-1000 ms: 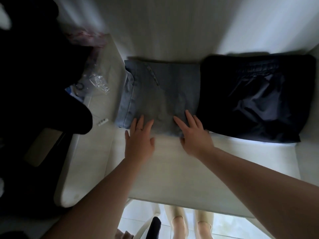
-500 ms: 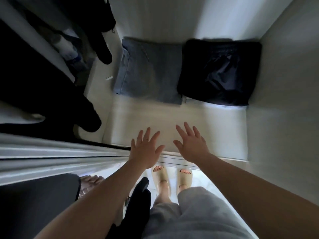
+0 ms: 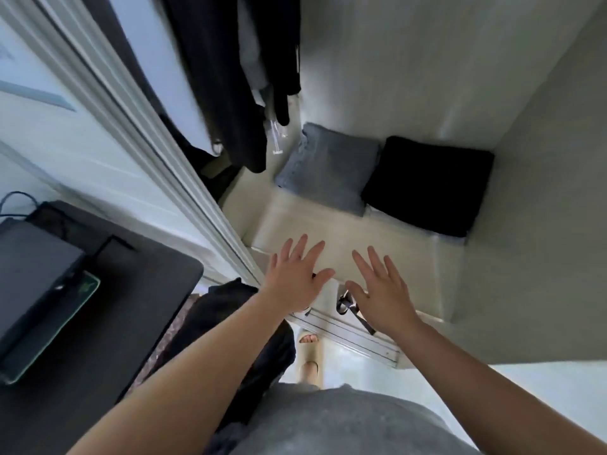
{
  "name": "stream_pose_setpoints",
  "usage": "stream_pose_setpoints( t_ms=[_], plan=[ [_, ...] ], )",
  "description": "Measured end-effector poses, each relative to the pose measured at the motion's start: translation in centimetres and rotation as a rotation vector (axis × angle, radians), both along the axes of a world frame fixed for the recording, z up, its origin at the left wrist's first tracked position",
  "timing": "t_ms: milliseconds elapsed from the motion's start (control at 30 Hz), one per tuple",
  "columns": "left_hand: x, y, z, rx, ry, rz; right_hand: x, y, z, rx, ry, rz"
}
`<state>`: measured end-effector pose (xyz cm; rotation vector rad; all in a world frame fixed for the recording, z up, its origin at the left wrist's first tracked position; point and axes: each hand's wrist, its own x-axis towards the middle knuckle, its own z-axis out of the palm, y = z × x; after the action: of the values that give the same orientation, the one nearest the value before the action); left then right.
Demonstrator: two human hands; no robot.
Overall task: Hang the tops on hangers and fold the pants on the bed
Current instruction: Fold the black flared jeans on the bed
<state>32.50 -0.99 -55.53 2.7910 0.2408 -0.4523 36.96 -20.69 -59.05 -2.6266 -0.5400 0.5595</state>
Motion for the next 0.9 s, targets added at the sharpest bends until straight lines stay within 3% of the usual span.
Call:
stream_pose_setpoints(
  t_ms=[167,367,600,767,900],
  plan=[
    [-9.0,-4.2,-0.5,-0.184,-0.141,0.220,-4.3,-1.9,1.0,0.088,-0.027,0.148],
    [-20.8,-6.5,-1.5,-0.352,-0.125,0.532,-10.0,-1.6,1.6,0.218,0.075,0.354],
    [-34.9,-7.7,-4.8,-0.538,-0.060,1.162,-18.2,1.8,1.4,0.298,0.395,0.579],
    [-42.6,-7.7,-6.0,-0.685,-0.288,1.704,-22.6,5.6,1.7,0.285,0.530,0.705],
    [-47.4,-6.8,-5.2,-0.571,-0.446,1.943,-24.8,8.9,3.0,0.406,0.348,0.800]
  ],
)
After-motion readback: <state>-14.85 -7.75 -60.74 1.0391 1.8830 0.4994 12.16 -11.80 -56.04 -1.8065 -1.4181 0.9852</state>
